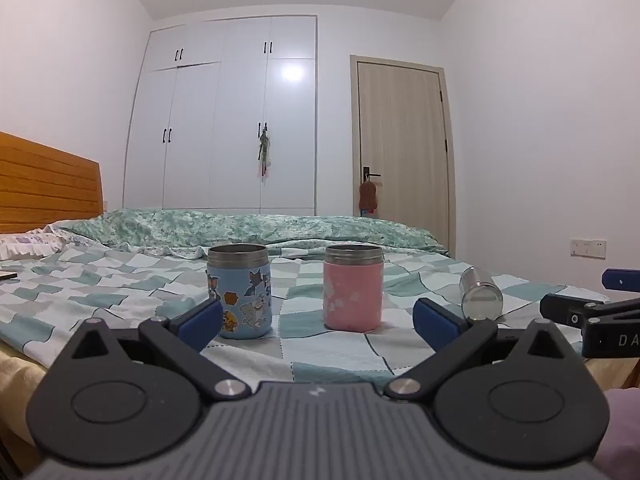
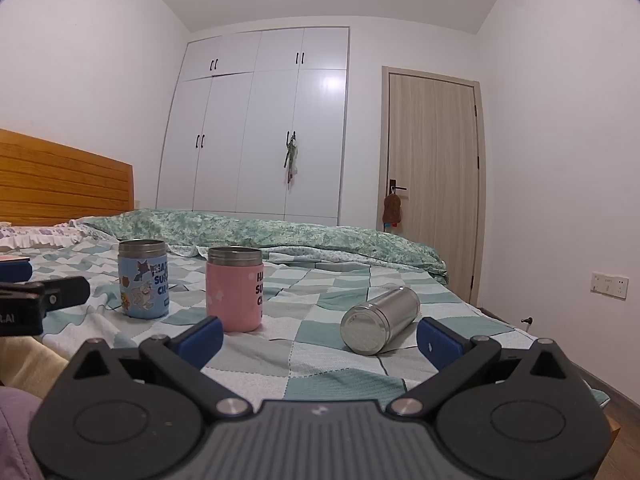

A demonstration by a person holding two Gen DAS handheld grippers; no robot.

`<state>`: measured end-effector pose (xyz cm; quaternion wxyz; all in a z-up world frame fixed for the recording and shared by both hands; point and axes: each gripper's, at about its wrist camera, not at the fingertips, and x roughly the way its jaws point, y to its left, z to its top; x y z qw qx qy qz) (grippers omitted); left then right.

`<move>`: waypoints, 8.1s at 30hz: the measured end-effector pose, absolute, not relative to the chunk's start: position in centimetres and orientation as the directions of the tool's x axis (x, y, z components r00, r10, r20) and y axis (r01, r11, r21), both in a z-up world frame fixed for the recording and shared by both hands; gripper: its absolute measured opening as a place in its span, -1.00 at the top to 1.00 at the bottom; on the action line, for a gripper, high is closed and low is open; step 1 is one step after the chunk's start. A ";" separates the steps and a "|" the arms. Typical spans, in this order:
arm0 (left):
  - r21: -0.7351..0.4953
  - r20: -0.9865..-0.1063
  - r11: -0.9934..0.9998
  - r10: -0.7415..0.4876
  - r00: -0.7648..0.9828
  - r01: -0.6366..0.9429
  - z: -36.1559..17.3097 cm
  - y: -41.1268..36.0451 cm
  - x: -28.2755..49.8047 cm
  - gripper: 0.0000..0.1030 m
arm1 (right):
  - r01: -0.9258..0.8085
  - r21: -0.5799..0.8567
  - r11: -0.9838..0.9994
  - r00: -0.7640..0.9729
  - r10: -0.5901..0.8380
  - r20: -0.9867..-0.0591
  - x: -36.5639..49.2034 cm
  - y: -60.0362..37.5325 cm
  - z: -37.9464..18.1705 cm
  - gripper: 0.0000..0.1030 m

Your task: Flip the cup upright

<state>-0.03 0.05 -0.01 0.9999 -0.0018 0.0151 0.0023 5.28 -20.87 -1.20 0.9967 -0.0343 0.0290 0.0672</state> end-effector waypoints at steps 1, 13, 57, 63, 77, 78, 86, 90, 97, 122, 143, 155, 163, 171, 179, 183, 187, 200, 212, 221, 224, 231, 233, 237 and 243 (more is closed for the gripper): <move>-0.005 -0.030 1.000 0.006 1.000 -0.006 0.0 0.1 -0.1 -1.00 | -0.135 -0.063 0.989 0.989 0.132 -0.060 5.3 -20.9 -1.2 -1.00; 0.007 -0.034 1.000 0.004 0.999 -0.003 0.0 0.0 0.0 -1.00 | -0.136 -0.066 0.989 0.989 0.132 -0.063 5.3 -20.8 -1.2 -1.00; 0.002 -0.032 1.000 0.002 0.999 -0.002 0.0 0.0 0.0 -1.00 | -0.136 -0.068 0.988 0.989 0.131 -0.063 5.3 -20.8 -1.2 -1.00; 0.001 -0.031 1.000 0.002 1.000 -0.002 0.3 0.2 -0.1 -1.00 | -0.136 -0.068 0.988 0.989 0.131 -0.062 5.3 -20.8 -1.2 -1.00; 0.000 -0.030 1.000 0.003 1.000 -0.003 0.2 0.2 -0.1 -1.00 | -0.136 -0.069 0.988 0.989 0.131 -0.063 5.3 -20.7 -1.2 -1.00; 0.000 -0.030 1.000 0.003 1.000 -0.003 0.3 0.3 -0.1 -1.00 | -0.136 -0.069 0.988 0.989 0.131 -0.063 5.3 -20.7 -1.2 -1.00; -0.001 -0.029 1.000 0.002 1.000 -0.002 0.2 0.3 -0.1 -1.00 | -0.136 -0.069 0.988 0.989 0.131 -0.063 5.3 -20.7 -1.2 -1.00; -0.001 -0.029 1.000 0.002 1.000 -0.003 0.2 0.3 -0.1 -1.00 | -0.136 -0.070 0.988 0.989 0.131 -0.063 5.3 -20.7 -1.2 -1.00; -0.002 -0.029 1.000 0.003 1.000 -0.003 0.2 0.3 -0.1 -1.00 | -0.136 -0.070 0.988 0.989 0.131 -0.063 5.3 -20.7 -1.2 -1.00; 0.045 -0.220 0.961 -0.258 0.941 0.274 4.1 -10.2 13.8 -1.00 | -0.061 -0.057 0.997 0.987 0.052 -0.149 13.9 -29.6 1.1 -1.00; 0.084 -0.686 0.908 -0.245 0.685 0.409 3.8 -22.6 35.4 -1.00 | -0.155 -0.077 0.985 0.903 0.110 -0.415 30.5 -39.8 1.1 -1.00; -0.002 -0.839 0.893 -0.246 0.484 0.450 0.9 -23.4 38.9 -0.22 | -0.219 -0.085 0.972 0.858 0.150 -0.491 32.7 -40.5 0.2 -1.00; -0.021 -0.808 0.895 -0.278 0.519 0.446 4.7 -20.4 32.5 -0.22 | -0.264 -0.087 0.961 0.859 0.193 -0.474 28.6 -37.5 2.9 -1.00; -0.035 -0.792 0.930 -0.249 0.557 0.365 6.6 -15.2 24.8 -0.22 | -0.337 -0.087 0.937 0.842 0.259 -0.473 21.9 -32.7 4.9 -1.00; -0.132 -0.806 0.971 -0.222 0.548 0.200 3.7 -10.7 21.2 -0.22 | -0.396 -0.074 0.915 0.804 0.307 -0.509 17.3 -28.8 4.2 -1.00; -0.155 -0.805 0.976 -0.215 0.553 0.153 2.3 -10.1 20.9 -0.22 | -0.404 -0.067 0.912 0.791 0.311 -0.528 16.2 -27.8 3.5 -1.00; -0.166 -0.808 0.980 -0.200 0.554 0.112 1.0 -10.2 21.6 -0.23 | -0.402 -0.065 0.913 0.782 0.306 -0.543 16.2 -27.6 2.9 -1.00; -0.108 -0.649 0.967 -0.245 0.720 0.232 5.8 -5.3 17.1 -1.00 | -0.402 -0.060 0.914 0.781 0.307 -0.544 15.1 -26.2 4.3 -1.00; -0.019 -0.573 0.958 -0.246 0.782 0.287 4.5 4.7 16.2 -1.00 | -0.337 0.001 0.941 0.754 0.271 -0.598 16.4 -19.5 5.7 -1.00; -0.016 -0.565 0.926 -0.321 0.760 0.378 2.1 7.2 18.6 -1.00 | -0.217 0.012 0.976 0.686 0.161 -0.709 21.0 -15.4 4.9 -1.00; -0.018 -0.568 0.918 -0.335 0.752 0.395 1.4 7.2 19.6 -1.00 | -0.191 -0.001 0.982 0.657 0.127 -0.743 22.5 -14.6 4.3 -1.00; -0.032 -0.567 0.900 -0.375 0.733 0.436 0.5 7.1 21.0 -1.00 | -0.105 0.044 0.993 0.542 0.095 -0.835 27.1 -14.0 2.7 -1.00; -0.045 -0.567 0.899 -0.381 0.730 0.435 0.3 7.3 21.3 -1.00 | -0.083 0.046 0.995 0.510 0.082 -0.856 28.0 -13.8 2.2 -1.00; -0.050 -0.569 0.898 -0.385 0.727 0.436 0.0 7.4 21.8 -1.00 | -0.045 0.050 0.998 0.468 0.065 -0.881 29.8 -13.6 1.9 -1.00; -0.062 -0.567 0.905 -0.378 0.732 0.420 -0.1 7.5 21.9 -1.00 | -0.028 0.123 0.992 0.372 0.125 -0.920 32.6 -13.8 1.3 -0.64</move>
